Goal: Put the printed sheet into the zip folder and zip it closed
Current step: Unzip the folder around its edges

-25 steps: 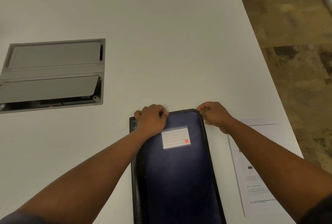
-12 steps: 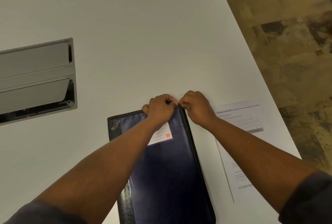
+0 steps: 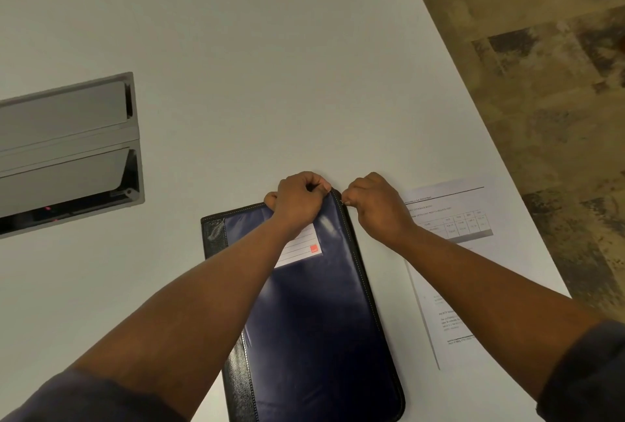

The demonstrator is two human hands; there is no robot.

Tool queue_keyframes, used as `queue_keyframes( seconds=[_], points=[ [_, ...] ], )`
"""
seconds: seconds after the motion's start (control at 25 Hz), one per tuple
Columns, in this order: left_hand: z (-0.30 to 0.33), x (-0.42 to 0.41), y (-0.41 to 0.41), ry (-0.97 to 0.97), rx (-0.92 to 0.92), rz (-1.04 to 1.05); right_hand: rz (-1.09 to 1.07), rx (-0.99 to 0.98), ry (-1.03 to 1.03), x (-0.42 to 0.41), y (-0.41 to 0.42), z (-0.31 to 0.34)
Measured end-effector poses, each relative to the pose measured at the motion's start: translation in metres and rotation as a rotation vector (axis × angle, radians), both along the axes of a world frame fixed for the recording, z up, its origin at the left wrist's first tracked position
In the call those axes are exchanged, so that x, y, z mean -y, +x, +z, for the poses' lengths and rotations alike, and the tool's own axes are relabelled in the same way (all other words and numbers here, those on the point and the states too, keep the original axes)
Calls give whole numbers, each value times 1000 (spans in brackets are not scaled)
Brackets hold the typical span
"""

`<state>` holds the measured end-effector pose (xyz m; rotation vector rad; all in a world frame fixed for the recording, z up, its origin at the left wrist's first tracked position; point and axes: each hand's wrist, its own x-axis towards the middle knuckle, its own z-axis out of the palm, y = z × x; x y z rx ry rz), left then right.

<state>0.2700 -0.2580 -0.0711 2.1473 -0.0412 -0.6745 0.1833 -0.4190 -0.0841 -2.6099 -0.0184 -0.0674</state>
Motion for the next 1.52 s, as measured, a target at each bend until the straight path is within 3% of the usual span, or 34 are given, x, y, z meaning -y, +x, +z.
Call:
queue_keyframes(
  seconds=[0.36, 0.56, 1.12, 1.36, 1.52],
  points=[
    [4, 1, -1, 45, -15, -29, -96, -108, 150, -12, 1, 1],
    [1, 3, -1, 98, 16, 11, 9, -95, 143, -5, -22, -3],
    [5, 2, -2, 128, 36, -17, -164, -140, 289, -13, -29, 1],
    [4, 5, -3, 127, 37, 7, 48, -167, 167, -3, -35, -2],
    [3, 4, -3, 138, 36, -5, 63, -144, 154, -3, -55, -2]
  ],
)
